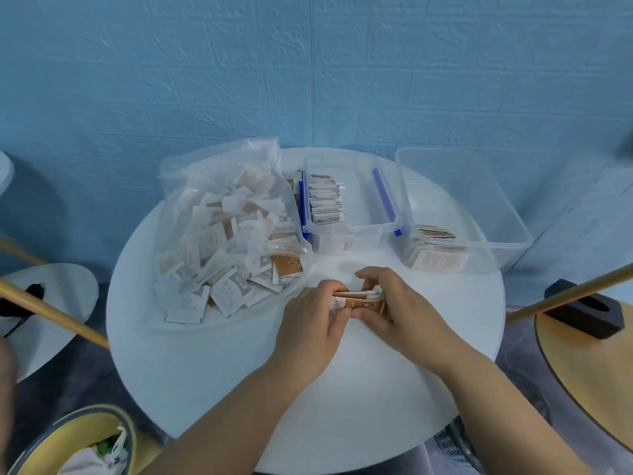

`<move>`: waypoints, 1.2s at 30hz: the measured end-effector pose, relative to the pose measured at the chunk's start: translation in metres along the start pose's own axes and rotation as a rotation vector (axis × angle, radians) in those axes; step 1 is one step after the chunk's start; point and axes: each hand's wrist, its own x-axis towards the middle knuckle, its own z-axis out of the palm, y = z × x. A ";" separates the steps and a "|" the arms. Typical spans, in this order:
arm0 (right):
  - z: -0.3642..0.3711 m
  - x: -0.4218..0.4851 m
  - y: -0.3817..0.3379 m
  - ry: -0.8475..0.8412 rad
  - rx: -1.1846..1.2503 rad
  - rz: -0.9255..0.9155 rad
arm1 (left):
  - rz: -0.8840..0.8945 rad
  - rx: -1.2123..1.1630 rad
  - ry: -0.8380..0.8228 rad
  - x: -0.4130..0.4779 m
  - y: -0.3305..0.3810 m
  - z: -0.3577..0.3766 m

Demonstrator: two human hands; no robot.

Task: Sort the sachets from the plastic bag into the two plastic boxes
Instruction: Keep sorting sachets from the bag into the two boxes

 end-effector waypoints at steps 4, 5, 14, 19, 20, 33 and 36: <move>-0.005 0.000 0.004 0.026 0.114 0.035 | -0.022 -0.008 -0.019 0.000 0.000 -0.002; -0.005 0.000 0.005 0.011 0.116 0.021 | -0.024 -0.003 -0.023 0.000 0.000 -0.001; -0.031 0.005 -0.005 -0.077 0.134 -0.025 | 0.027 -0.005 -0.055 0.008 0.014 -0.008; -0.080 0.016 -0.001 -0.075 0.146 -0.023 | 0.147 -0.035 -0.005 0.037 0.048 -0.013; -0.092 0.019 0.002 -0.060 0.161 -0.010 | 0.169 -0.068 0.028 0.045 0.054 -0.011; -0.133 0.104 0.080 0.134 -0.007 0.310 | 0.351 0.195 0.123 0.098 0.055 0.048; -0.126 0.116 0.088 0.050 -0.059 0.340 | 0.337 0.197 0.124 0.099 0.053 0.050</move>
